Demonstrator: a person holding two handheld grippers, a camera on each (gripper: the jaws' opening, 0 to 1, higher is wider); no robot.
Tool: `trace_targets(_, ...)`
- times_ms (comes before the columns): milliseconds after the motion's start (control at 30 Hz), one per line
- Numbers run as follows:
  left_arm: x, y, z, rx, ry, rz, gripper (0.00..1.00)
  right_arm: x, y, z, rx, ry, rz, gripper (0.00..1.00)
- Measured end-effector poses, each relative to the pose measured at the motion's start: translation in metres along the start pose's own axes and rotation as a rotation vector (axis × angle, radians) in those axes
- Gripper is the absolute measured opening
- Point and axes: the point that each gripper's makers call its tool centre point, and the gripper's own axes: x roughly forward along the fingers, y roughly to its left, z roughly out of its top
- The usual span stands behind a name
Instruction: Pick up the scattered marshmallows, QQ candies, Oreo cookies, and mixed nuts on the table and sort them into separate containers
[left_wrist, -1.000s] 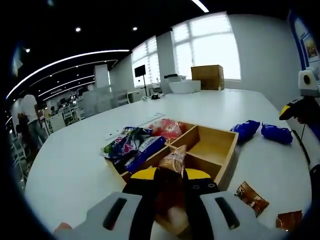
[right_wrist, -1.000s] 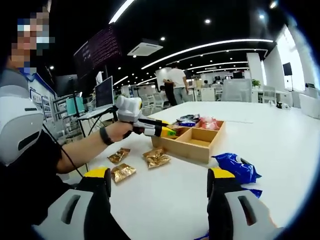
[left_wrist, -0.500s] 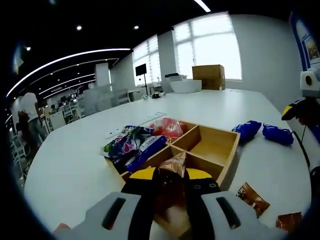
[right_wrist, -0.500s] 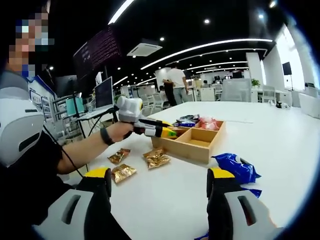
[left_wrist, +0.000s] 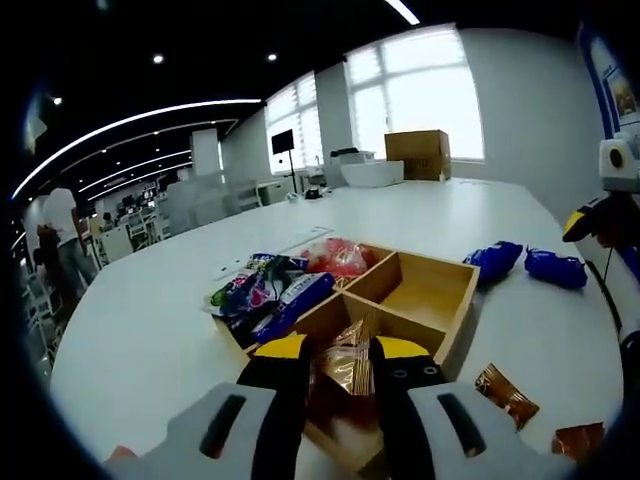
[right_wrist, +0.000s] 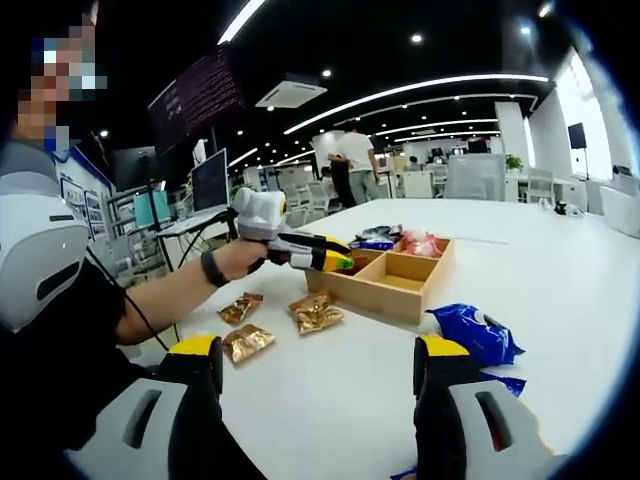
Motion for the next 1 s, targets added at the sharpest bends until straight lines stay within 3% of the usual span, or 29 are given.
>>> trace_targets(567, -0.002, -0.004, 0.004, -0.015, -0.043, 0.001, 0.39, 0.001, -0.001, -0.003, 0.002, 0.005, 0.002, 0.74)
trace_targets(633, -0.002, -0.004, 0.005, -0.008, -0.054, 0.005, 0.43, 0.000, -0.001, -0.004, 0.003, 0.004, 0.002, 0.74)
trace_targets(767, -0.002, -0.005, 0.012, 0.009, -0.097, 0.015, 0.61, 0.000, -0.003, -0.004, 0.003, 0.005, -0.002, 0.74)
trace_targets(1000, -0.009, -0.009, 0.021, 0.023, -0.134, 0.010, 0.71, 0.001, -0.007, 0.001, 0.002, -0.005, -0.013, 0.74)
